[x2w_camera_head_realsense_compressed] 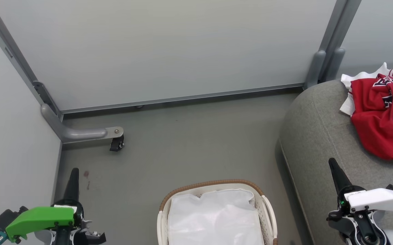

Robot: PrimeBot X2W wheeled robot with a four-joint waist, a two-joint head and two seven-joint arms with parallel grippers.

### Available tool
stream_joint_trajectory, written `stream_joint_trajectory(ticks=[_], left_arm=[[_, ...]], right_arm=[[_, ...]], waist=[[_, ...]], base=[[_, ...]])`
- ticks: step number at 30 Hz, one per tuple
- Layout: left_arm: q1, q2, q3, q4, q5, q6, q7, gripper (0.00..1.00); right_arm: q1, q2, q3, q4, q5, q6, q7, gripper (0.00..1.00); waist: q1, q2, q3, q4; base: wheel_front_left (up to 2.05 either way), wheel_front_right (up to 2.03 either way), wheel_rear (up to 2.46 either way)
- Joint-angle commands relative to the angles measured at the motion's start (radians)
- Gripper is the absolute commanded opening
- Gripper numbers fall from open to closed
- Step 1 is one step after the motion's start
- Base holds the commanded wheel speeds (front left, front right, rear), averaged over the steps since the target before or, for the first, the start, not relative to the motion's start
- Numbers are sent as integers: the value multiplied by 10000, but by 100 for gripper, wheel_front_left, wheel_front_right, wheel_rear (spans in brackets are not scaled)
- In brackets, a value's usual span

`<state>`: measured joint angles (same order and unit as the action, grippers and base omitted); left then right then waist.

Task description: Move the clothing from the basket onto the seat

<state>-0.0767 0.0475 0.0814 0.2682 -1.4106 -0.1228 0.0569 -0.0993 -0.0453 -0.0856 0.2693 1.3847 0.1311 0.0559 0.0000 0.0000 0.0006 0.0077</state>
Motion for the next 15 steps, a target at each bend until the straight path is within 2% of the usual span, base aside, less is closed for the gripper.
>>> stream_joint_trajectory(ticks=[1,15], left_arm=[[-224,42,60,-81,-214,-31,56,0],[-322,46,217,-181,-1161,-78,335,0]], right_arm=[[-144,-61,-54,-95,238,-5,78,0],[-133,-70,-187,-192,1296,-6,356,0]], waist=[[0,0,1,-3],[0,0,12,-38]], base=[[0,0,0],[0,0,0]])
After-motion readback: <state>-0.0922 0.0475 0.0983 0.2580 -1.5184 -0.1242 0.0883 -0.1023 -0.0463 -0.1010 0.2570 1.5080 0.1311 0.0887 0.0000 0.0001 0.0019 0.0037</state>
